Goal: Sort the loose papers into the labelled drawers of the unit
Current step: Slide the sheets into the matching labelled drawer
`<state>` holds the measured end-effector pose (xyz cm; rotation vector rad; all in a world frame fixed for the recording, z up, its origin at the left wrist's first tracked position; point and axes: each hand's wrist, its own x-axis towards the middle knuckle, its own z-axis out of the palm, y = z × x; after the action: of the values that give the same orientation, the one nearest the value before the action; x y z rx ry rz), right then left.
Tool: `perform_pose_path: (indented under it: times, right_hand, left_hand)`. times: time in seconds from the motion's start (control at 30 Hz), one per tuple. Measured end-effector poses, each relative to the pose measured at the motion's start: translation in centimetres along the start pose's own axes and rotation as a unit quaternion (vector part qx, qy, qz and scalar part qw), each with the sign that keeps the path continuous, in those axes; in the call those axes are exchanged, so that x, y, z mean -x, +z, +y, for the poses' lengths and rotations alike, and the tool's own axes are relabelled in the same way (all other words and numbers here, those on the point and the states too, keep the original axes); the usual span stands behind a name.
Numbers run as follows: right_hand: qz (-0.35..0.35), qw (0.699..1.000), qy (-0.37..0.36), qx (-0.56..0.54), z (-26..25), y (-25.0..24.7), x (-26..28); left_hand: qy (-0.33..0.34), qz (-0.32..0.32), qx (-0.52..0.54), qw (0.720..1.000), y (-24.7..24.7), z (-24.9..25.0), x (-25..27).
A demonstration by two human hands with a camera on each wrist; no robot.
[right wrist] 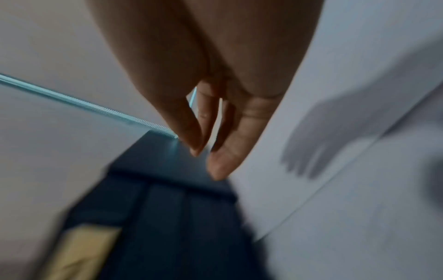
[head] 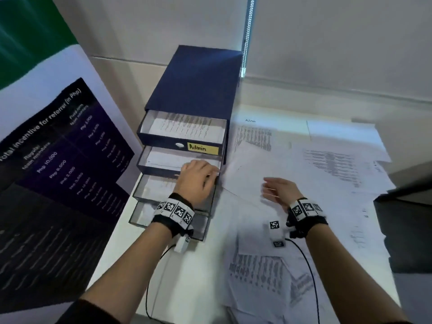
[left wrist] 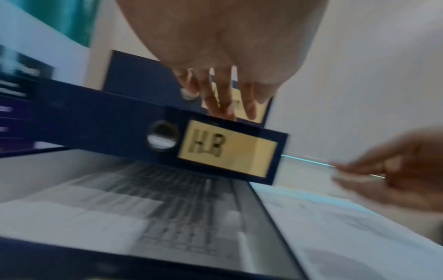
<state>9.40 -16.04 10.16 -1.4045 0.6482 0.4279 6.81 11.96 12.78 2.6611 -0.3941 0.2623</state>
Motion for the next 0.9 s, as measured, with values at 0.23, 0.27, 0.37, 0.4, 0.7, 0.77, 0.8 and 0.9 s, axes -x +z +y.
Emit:
perform_pose_path:
  times: [0.23,0.27,0.37,0.4,0.7,0.77,0.8,0.9]
  right_hand:
    - [0.273,0.867,0.147,0.39,6.6,-17.1,-3.4]
    - [0.283,0.869,0.14,0.381,6.7,-18.2,-3.6]
    - [0.273,0.899,0.095,0.33,6.9,-19.9,-4.5]
    - [0.274,0.907,0.079,0.309,7.0,-20.0,-4.9]
    - [0.226,0.911,-0.034,0.342,7.7,-15.0,-4.3]
    - [0.194,0.923,-0.049,0.329,8.7,-14.4,-3.7]
    - [0.197,0.928,-0.051,0.312,9.0,-14.6,-3.4]
    - [0.255,0.934,-0.034,0.247,9.1,-16.1,-2.2]
  left_hand:
    - [-0.055,-0.235,0.113,0.964,11.0,8.0,-1.0]
    - [-0.142,-0.266,0.119,0.946,12.3,8.3,-1.2]
    - [-0.413,-0.267,0.178,0.852,15.3,8.7,-2.0]
    - [-0.467,-0.233,0.212,0.826,15.9,8.8,-2.5]
    - [-0.633,-0.06,0.435,0.637,17.6,10.1,-7.0]
    - [-0.635,-0.024,0.455,0.623,17.7,10.3,-6.5]
    - [-0.629,-0.009,0.46,0.627,17.7,10.4,-6.3]
    - [-0.573,0.007,0.438,0.693,16.5,10.7,-5.5]
